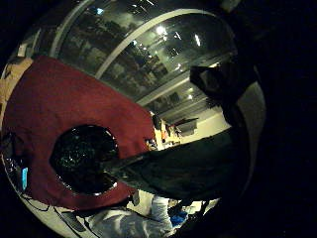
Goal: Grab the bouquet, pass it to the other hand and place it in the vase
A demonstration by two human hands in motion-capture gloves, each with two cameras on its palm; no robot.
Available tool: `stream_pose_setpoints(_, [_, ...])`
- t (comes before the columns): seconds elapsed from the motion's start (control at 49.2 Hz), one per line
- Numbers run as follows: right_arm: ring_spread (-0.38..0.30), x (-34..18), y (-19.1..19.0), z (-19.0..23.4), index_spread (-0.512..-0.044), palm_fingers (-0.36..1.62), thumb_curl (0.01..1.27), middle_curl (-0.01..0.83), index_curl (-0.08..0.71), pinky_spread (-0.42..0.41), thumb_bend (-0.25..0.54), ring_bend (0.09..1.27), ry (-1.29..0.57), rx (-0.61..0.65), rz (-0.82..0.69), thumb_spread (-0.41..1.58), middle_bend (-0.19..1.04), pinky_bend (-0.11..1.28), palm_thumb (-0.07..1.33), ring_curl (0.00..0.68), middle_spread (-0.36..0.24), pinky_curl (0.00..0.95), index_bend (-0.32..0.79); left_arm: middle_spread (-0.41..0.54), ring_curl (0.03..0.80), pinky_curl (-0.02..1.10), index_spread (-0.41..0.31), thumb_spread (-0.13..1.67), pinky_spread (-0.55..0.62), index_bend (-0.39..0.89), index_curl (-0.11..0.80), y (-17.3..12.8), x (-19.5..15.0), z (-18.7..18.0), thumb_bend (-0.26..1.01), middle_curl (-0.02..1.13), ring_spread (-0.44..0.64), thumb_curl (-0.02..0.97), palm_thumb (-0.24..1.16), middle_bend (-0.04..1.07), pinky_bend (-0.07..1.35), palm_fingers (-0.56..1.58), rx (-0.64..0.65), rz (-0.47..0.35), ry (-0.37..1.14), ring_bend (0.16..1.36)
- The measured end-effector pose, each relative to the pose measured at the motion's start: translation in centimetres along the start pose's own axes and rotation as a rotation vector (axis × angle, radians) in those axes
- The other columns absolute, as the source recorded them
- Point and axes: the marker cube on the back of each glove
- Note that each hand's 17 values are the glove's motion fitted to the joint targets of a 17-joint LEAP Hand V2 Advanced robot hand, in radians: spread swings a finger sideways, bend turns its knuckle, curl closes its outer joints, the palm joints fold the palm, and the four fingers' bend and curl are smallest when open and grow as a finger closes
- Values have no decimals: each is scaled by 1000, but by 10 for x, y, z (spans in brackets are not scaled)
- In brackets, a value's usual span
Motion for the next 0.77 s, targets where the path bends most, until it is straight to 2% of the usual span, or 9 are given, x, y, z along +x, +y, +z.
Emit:
stream_pose_setpoints(0.041, [3,1,5,2,-315,373,493,360,309,248,-25,407,-37,5,109,1037,182,476,697,321,-26,334,153,-234,480,422,-292,63,-340,292,584,1,-9,-2,-29,573,-334,777,1044,571,430,1247,-16,-32,-6,602])
stream_pose_setpoints(0.142, [5,17,3,-3,-312,381,490,356,310,251,-23,396,18,-9,17,1039,181,461,701,319,-24,331,155,-237,468,415,-270,135,-327,225,577,17,-47,-13,-57,563,-322,771,989,532,400,1116,-167,-190,-127,554])
stream_pose_setpoints(0.163, [5,16,6,-1,-307,389,489,354,316,251,-23,390,-7,-13,68,1040,178,454,701,318,-20,329,169,-190,417,358,-211,375,-112,197,568,23,-58,-17,-181,549,-180,708,761,484,206,454,-213,-218,-165,381])
stream_pose_setpoints(0.183, [5,15,10,0,-308,394,489,353,317,252,-21,385,-28,-16,123,1043,179,446,703,317,-19,326,173,-70,523,459,-129,423,0,41,547,29,-71,-21,-214,576,-57,664,641,369,320,-36,-258,-243,-200,436])
stream_pose_setpoints(0.224, [9,19,16,1,-306,400,490,352,324,252,-19,378,-35,-23,186,1042,181,427,709,315,-18,324,181,77,550,496,-50,511,127,-25,500,42,-101,-32,-167,604,66,622,551,287,401,-312,-327,-283,-246,469])
stream_pose_setpoints(0.325, [12,39,23,-1,-302,409,492,346,332,251,-17,365,1,-39,232,1044,175,401,721,314,-16,321,177,278,376,362,60,664,341,-28,356,71,-148,-56,-63,390,289,556,503,108,342,-278,-382,-319,-192,412])
stream_pose_setpoints(0.447, [19,48,30,-7,-294,400,498,340,344,250,-15,346,74,-7,221,1047,171,367,755,313,-7,318,179,400,333,330,119,766,483,9,263,80,-170,-74,-35,324,444,508,515,135,346,-272,-359,-307,-187,426])
stream_pose_setpoints(0.63, [26,59,34,-30,-290,401,502,330,351,249,-19,329,258,102,221,1048,170,336,765,311,-2,319,171,437,317,316,119,854,556,77,202,74,-149,-81,-55,282,537,440,455,154,325,-203,-306,-263,-126,437])
stream_pose_setpoints(0.773, [28,85,33,-37,-289,404,504,324,353,245,-20,324,102,73,270,1048,170,322,769,312,-1,321,168,434,308,309,109,922,570,94,182,68,-143,-79,-42,267,560,399,408,160,308,-172,-292,-264,-139,435])
